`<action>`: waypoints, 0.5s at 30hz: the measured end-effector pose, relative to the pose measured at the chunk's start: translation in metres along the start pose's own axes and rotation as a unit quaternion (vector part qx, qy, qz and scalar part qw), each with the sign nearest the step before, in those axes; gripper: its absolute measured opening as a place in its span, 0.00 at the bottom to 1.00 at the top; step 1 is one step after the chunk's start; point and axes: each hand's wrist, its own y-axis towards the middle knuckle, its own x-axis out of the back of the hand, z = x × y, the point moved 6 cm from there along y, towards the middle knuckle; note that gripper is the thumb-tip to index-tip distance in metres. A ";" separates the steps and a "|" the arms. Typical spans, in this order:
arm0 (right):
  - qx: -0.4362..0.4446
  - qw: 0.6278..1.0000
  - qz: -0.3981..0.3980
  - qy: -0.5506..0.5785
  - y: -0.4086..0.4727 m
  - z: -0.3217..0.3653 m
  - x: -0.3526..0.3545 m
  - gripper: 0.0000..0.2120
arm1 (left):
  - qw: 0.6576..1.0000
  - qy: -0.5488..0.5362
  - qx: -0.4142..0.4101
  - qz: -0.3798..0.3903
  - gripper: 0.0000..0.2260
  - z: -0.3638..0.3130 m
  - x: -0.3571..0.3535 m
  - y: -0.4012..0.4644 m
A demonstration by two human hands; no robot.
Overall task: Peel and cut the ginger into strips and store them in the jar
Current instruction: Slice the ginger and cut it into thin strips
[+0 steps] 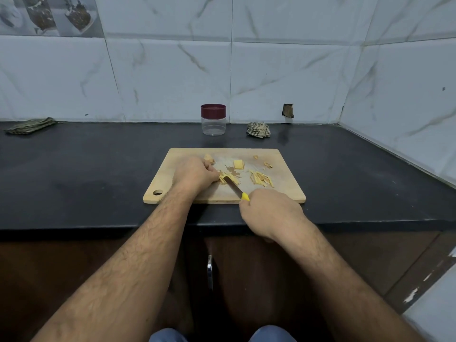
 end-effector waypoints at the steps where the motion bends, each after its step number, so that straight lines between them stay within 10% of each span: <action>1: 0.002 1.000 -0.001 0.010 0.002 0.001 0.001 0.11 | 1.000 -0.006 0.002 0.002 0.07 0.000 0.000 0.000; 15: -0.006 0.999 0.004 -0.032 0.018 0.017 0.004 0.13 | 1.000 0.010 0.013 -0.006 0.12 0.002 0.002 0.001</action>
